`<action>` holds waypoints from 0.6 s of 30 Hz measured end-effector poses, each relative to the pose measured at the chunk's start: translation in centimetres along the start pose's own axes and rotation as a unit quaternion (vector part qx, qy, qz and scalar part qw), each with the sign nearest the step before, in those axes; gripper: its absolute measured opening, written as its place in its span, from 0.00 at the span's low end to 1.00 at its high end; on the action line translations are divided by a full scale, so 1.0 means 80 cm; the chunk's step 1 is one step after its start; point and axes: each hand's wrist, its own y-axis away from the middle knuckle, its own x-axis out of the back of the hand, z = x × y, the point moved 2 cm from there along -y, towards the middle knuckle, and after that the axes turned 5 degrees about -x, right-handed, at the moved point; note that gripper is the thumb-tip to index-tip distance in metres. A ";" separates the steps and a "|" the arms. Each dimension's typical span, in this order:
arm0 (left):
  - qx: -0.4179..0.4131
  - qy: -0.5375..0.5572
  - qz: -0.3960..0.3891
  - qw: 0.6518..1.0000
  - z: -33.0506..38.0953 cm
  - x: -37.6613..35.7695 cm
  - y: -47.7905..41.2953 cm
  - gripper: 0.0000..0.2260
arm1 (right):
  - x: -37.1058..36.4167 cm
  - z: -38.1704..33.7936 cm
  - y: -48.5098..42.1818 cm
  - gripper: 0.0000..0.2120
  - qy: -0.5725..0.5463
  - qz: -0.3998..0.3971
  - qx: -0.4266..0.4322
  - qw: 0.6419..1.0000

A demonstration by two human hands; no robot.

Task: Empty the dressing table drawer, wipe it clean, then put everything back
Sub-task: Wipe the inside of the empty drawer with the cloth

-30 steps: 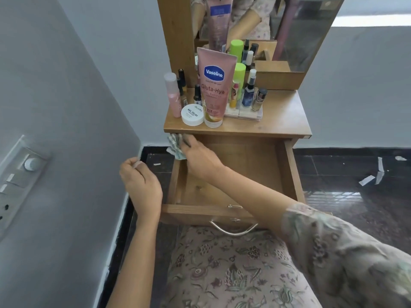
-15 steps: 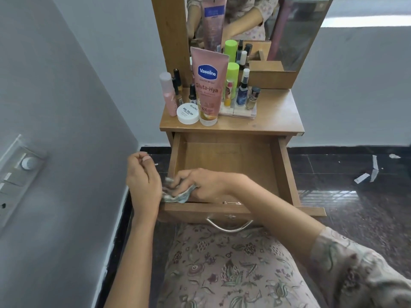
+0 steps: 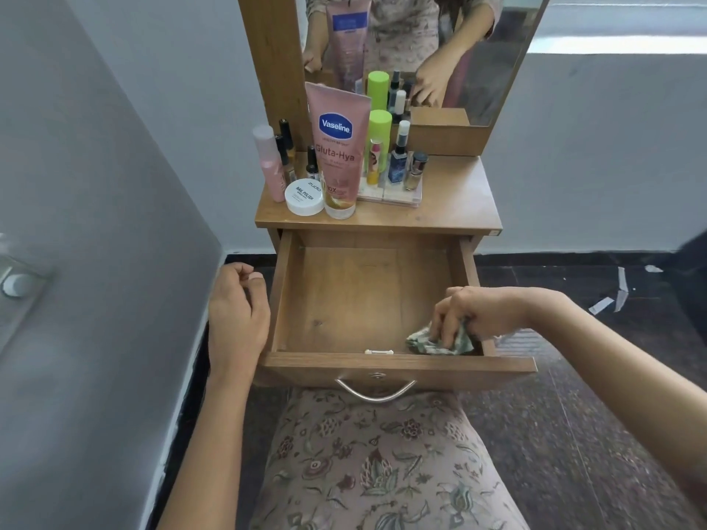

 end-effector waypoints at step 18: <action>0.015 -0.008 -0.018 1.000 -0.002 -0.004 -0.005 0.08 | 0.009 0.032 -0.020 0.18 0.118 0.518 -0.144 0.835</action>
